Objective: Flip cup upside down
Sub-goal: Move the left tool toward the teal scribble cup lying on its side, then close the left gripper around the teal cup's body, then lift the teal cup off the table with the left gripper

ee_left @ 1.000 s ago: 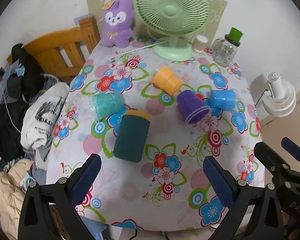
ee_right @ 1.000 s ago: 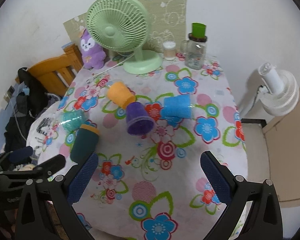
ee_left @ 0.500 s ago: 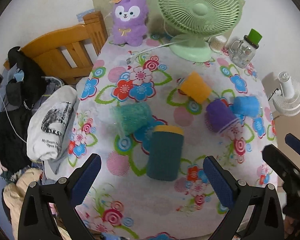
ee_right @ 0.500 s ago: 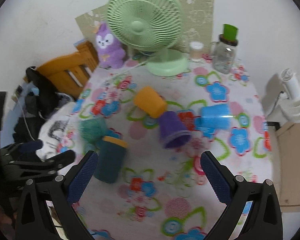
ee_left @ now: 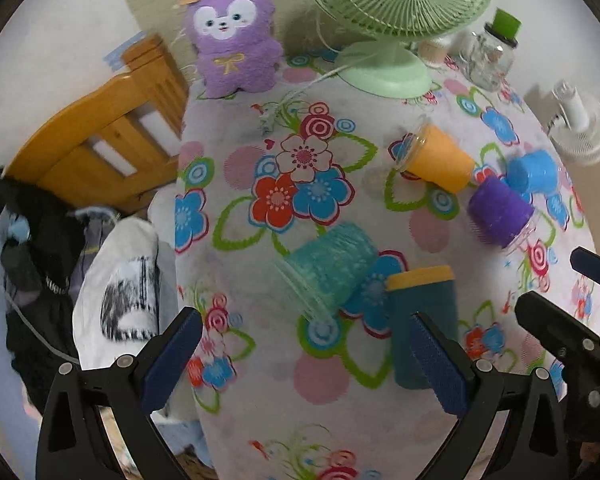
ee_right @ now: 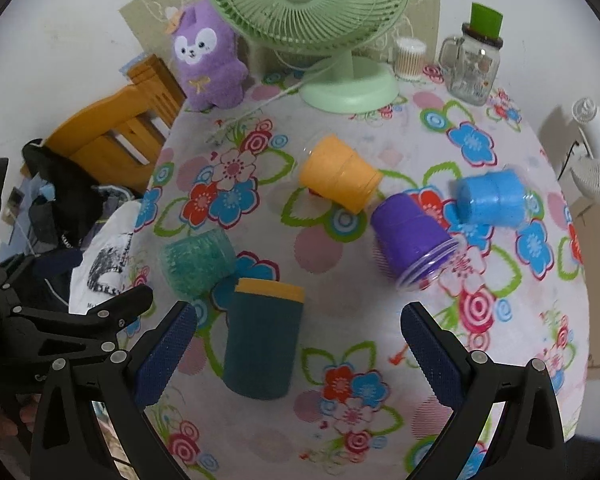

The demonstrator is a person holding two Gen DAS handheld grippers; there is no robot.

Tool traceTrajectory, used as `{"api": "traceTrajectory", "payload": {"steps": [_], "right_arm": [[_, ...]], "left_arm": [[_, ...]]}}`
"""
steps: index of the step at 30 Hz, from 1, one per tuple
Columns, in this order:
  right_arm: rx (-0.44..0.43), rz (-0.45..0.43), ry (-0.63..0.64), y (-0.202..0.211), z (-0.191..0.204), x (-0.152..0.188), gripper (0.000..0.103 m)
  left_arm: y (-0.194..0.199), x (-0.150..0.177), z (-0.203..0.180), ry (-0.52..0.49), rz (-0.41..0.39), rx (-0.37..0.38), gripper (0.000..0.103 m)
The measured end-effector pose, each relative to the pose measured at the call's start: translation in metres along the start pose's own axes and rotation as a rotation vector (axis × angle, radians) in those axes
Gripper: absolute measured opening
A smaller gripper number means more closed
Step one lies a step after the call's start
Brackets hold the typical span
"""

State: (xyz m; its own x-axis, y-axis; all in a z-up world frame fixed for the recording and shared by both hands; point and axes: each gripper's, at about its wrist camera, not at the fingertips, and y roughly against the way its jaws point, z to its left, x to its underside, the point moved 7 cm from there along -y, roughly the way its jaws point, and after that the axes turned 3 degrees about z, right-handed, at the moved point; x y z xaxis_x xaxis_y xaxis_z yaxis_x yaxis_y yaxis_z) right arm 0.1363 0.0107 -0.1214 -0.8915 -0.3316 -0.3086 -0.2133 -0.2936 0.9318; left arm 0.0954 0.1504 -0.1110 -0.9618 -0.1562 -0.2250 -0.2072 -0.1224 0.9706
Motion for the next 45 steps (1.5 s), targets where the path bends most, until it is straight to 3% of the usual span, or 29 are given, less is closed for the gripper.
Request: {"api": "traceTrajectory", "payload": {"steps": [14, 22, 25, 28, 30, 37, 45], "right_arm": [[0.043, 0.072, -0.111, -0.057, 0.008, -0.001, 0.103], [0.052, 0.118, -0.138, -0.083, 0.007, 0.002, 0.103], [0.057, 0.130, -0.149, -0.089, 0.005, 0.002, 0.103], [0.059, 0.141, -0.162, -0.093, 0.002, 0.004, 0.103], [0.059, 0.150, -0.165, -0.096, 0.001, 0.006, 0.103], [0.047, 0.150, -0.160, -0.095, 0.002, 0.006, 0.103], [0.009, 0.123, -0.119, -0.072, 0.001, 0.002, 0.103]], "left_arm": [[-0.065, -0.014, -0.004, -0.276, 0.063, 0.046, 0.103], [-0.093, -0.014, -0.009, -0.347, 0.111, 0.057, 0.103], [-0.103, -0.014, -0.010, -0.354, 0.129, 0.058, 0.102], [-0.111, -0.013, -0.012, -0.364, 0.143, 0.070, 0.094], [-0.114, -0.011, -0.014, -0.371, 0.147, 0.078, 0.082], [-0.108, -0.006, -0.018, -0.360, 0.120, 0.096, 0.082], [-0.079, -0.004, -0.002, -0.226, 0.093, 0.073, 0.080]]}}
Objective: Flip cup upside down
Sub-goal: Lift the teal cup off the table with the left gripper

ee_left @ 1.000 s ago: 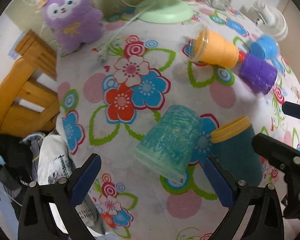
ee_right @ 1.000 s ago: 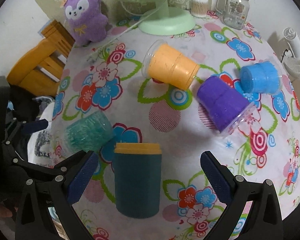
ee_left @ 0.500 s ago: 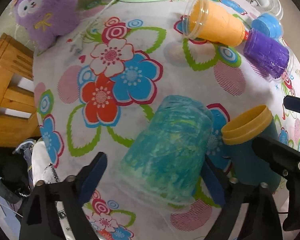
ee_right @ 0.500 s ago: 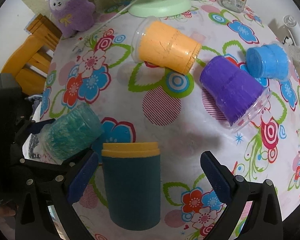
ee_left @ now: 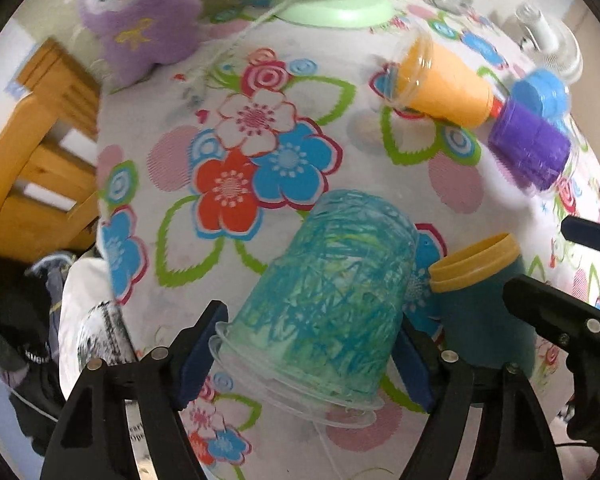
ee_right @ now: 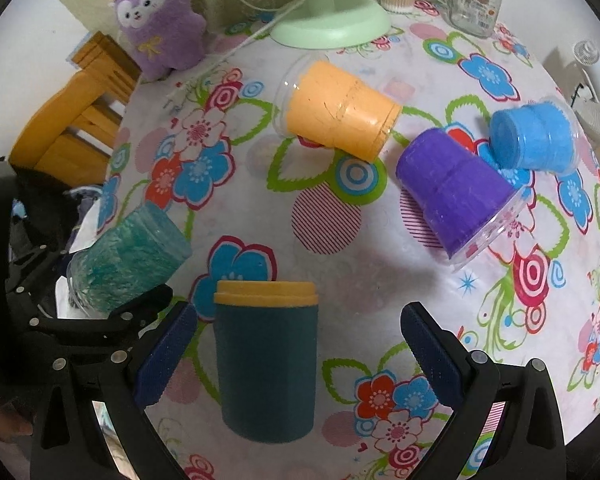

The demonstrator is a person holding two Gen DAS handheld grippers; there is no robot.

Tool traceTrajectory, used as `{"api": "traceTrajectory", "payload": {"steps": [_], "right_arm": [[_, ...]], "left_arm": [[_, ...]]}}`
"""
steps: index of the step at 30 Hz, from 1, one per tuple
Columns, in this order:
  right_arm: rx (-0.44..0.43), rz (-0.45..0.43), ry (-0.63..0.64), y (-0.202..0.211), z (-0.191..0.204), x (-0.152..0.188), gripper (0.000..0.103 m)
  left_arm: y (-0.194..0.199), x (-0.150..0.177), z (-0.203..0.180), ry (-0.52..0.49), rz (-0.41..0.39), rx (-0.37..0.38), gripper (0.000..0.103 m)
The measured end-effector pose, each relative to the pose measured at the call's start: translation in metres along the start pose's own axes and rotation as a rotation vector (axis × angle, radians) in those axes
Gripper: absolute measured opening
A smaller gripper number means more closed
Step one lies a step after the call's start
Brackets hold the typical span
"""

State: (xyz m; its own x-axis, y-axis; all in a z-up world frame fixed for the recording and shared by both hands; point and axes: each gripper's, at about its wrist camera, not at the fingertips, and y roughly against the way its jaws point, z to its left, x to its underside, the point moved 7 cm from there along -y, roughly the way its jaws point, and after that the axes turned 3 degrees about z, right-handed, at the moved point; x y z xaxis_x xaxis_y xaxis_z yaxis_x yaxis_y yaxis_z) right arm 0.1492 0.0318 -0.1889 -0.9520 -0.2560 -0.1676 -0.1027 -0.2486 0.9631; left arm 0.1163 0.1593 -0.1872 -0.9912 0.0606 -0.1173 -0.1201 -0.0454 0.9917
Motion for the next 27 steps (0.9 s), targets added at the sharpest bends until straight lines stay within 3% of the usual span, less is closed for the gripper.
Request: {"api": "traceTrajectory", "payload": {"steps": [11, 19, 27], "right_arm": [[-0.039, -0.043, 0.117, 0.050, -0.018, 0.009, 0.103], [-0.028, -0.075, 0.148, 0.085, -0.066, 0.020, 0.103], [-0.006, -0.091, 0.181, 0.103, -0.117, 0.026, 0.103]], "left_arm": [[0.049, 0.013, -0.032, 0.192, -0.077, 0.009, 0.080], [0.068, 0.019, -0.080, 0.346, -0.111, 0.038, 0.080], [0.073, 0.017, -0.136, 0.393, -0.135, 0.052, 0.080]]}}
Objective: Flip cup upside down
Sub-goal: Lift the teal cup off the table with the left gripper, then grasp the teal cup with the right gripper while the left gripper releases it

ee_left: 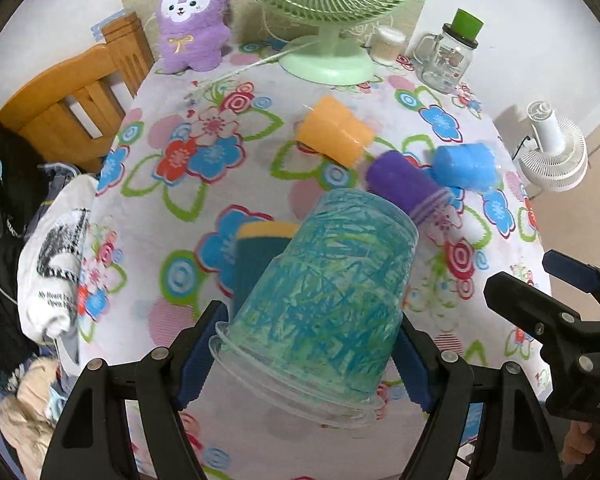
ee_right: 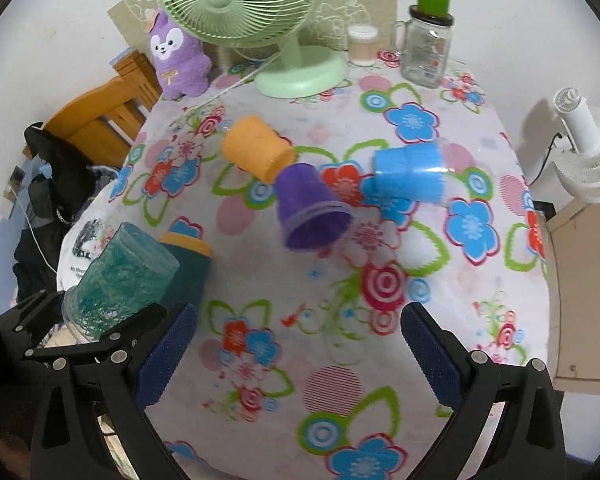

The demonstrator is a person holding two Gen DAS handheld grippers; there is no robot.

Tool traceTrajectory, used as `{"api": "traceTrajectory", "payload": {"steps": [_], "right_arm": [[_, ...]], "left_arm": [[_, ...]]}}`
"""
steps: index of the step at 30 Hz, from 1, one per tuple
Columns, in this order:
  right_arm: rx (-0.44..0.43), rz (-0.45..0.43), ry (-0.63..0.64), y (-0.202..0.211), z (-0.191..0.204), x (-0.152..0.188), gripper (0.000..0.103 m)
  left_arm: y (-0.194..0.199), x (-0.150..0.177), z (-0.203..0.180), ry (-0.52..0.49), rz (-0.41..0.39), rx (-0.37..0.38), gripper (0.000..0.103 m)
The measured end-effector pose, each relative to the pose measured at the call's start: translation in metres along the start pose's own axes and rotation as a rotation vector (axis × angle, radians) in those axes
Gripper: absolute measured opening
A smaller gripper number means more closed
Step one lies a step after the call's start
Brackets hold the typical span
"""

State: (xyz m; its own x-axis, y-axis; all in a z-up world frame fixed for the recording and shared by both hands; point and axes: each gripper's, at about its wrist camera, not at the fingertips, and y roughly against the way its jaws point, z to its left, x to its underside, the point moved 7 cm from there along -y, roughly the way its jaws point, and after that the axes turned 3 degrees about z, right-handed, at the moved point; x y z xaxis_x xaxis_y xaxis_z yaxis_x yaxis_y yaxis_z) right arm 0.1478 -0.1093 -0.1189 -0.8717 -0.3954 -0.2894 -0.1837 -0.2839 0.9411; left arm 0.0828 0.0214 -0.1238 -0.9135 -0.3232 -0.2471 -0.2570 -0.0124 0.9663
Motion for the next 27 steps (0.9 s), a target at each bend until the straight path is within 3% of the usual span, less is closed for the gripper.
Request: {"api": "traceTrajectory", "payload": {"steps": [13, 23, 27], "right_arm": [[0.050, 0.066, 0.017, -0.026, -0.058, 0.009, 0.103], [0.045, 0.122, 0.007, -0.059, -0.059, 0.008, 0.103], [0.030, 0.142, -0.003, -0.069, -0.055, 0.011, 0.103]], "left_arm": [[-0.046, 0.023, -0.038, 0.168, 0.038, 0.013, 0.080], [-0.077, 0.024, -0.046, 0.281, 0.024, -0.002, 0.081], [-0.091, 0.030, -0.055, 0.286, 0.061, 0.005, 0.081]]}}
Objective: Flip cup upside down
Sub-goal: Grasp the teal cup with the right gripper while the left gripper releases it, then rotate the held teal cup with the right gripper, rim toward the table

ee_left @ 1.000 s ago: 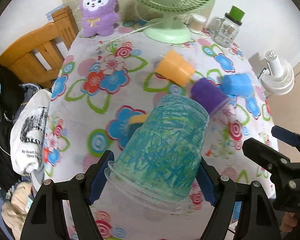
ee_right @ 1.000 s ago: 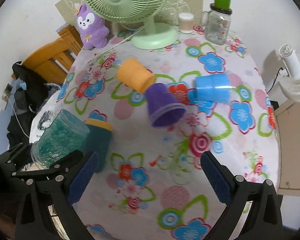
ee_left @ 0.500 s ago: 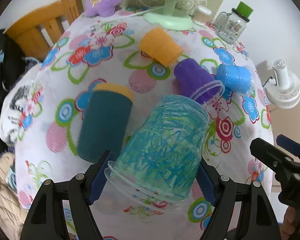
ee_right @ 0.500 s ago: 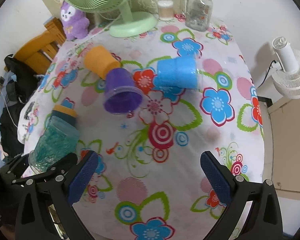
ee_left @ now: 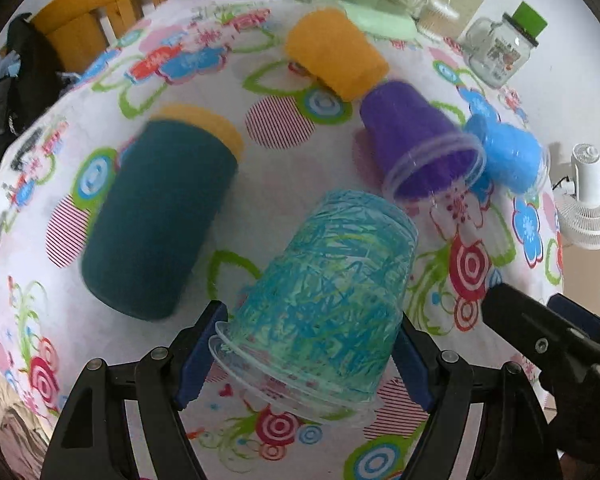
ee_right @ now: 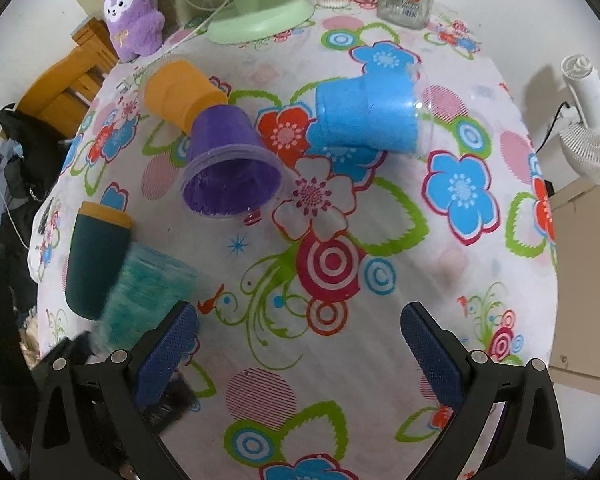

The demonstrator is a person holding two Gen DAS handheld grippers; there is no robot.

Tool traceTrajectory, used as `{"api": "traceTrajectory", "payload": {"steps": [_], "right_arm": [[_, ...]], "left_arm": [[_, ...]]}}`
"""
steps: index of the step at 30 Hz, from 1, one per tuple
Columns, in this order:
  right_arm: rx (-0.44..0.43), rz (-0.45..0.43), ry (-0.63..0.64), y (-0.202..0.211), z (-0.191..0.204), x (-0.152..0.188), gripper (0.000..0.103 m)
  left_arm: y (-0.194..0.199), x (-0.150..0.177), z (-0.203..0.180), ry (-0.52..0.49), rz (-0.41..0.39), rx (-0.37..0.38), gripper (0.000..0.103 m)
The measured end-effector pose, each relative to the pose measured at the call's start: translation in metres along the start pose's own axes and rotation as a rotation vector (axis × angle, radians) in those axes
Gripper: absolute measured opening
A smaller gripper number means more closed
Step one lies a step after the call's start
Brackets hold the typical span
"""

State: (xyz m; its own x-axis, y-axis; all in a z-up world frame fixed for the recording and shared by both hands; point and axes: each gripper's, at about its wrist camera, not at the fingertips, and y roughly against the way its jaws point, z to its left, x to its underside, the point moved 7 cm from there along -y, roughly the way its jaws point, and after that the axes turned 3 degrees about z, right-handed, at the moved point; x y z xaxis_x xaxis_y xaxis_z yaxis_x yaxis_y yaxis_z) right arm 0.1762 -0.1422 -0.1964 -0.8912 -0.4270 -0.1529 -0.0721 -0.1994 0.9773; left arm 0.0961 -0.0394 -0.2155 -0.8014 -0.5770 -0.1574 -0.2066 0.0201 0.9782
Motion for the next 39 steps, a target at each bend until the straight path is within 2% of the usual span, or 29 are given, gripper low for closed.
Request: {"api": "traceTrajectory", "payload": {"steps": [7, 9, 11, 14, 19, 25, 29, 35, 39], "right_arm": [[-0.013, 0.026, -0.008, -0.008, 0.000, 0.006, 0.103], [-0.022, 0.026, -0.013, -0.006, -0.001, 0.008, 0.103], [-0.029, 0.020, -0.025, -0.002, -0.003, 0.008, 0.103], [-0.047, 0.013, -0.041, 0.006, -0.005, 0.009, 0.103], [-0.068, -0.022, -0.059, 0.021, 0.003, 0.009, 0.103], [-0.137, -0.022, -0.125, 0.024, 0.025, 0.011, 0.103], [-0.132, -0.031, -0.136, 0.022, 0.039, 0.009, 0.103], [-0.162, 0.012, -0.284, 0.004, 0.049, 0.004, 0.102], [-0.155, 0.045, -0.361, -0.012, 0.056, 0.003, 0.096]], "left_arm": [[-0.005, 0.009, -0.012, -0.014, 0.016, 0.009, 0.082], [-0.002, 0.010, -0.015, -0.014, 0.020, 0.023, 0.089], [0.003, 0.011, -0.018, -0.041, 0.024, 0.025, 0.092], [0.015, 0.009, -0.018, -0.094, 0.004, -0.031, 0.093], [0.039, 0.005, -0.008, -0.159, 0.002, -0.067, 0.094], [0.063, -0.007, 0.011, -0.232, -0.006, -0.113, 0.094], [0.073, -0.017, 0.019, -0.315, -0.005, -0.152, 0.094], [0.071, -0.038, 0.034, -0.419, 0.005, -0.184, 0.094], [0.062, -0.052, 0.049, -0.463, 0.023, -0.188, 0.094]]}}
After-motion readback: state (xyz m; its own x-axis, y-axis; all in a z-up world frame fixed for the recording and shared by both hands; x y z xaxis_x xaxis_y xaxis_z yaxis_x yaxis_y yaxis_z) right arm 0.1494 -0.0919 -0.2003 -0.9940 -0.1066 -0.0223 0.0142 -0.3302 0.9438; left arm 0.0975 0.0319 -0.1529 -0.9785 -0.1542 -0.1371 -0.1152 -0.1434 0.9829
